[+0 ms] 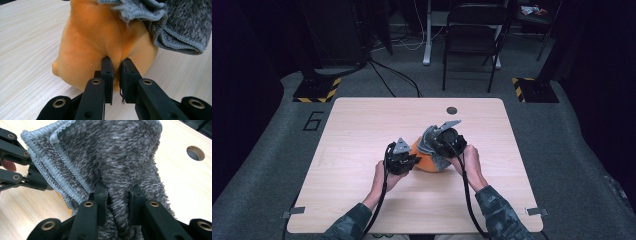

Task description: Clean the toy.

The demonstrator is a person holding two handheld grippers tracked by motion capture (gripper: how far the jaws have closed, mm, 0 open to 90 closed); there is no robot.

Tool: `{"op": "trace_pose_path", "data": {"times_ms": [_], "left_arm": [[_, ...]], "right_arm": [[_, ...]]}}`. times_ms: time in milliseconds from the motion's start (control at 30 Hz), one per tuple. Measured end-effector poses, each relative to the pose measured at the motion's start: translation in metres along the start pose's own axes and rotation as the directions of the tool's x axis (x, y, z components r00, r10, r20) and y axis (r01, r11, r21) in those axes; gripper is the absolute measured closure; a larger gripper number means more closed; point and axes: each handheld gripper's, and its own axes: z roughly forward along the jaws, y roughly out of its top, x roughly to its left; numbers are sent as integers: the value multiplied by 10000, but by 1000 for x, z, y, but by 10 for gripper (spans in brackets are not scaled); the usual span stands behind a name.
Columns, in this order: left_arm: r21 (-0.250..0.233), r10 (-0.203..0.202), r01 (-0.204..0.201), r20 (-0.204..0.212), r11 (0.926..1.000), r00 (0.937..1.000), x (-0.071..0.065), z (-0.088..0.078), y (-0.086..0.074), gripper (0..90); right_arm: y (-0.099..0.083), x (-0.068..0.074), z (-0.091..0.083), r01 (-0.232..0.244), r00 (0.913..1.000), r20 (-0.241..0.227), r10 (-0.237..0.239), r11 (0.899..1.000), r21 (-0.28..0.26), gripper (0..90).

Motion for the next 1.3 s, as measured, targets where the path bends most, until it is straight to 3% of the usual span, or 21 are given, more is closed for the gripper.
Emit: {"op": "trace_pose_path", "data": {"times_ms": [33,67,667,800,967,1100,1300], "left_arm": [[8,3,-3,-20,10000,10000,1,0,0,818],[8,-2,2,-48,10000,10000,1,0,-1,817],[-50,-325,325,-63,9995,9995,13,0,-5,810],[-35,-362,362,-35,9993,9993,14,0,-6,809],[-56,-390,390,2,9992,9992,13,1,-6,809],[-55,-439,439,-4,9990,9990,14,1,-6,810],[-90,-332,332,26,9994,9994,14,1,-6,809]], "right_arm": [[0,0,0,-117,9999,-6,117,9999,64,736],[-1,-2,1,59,10000,47,-59,9999,-94,736],[-14,-21,10,-357,9993,88,350,9931,1114,736],[-20,-25,16,-736,9973,104,729,9845,1593,736],[-27,-34,25,-857,9963,207,833,9772,1941,737],[-36,-39,36,-1068,9942,364,1010,9637,2446,737],[-46,-43,51,-1282,9917,419,1213,9542,2702,736]]}}
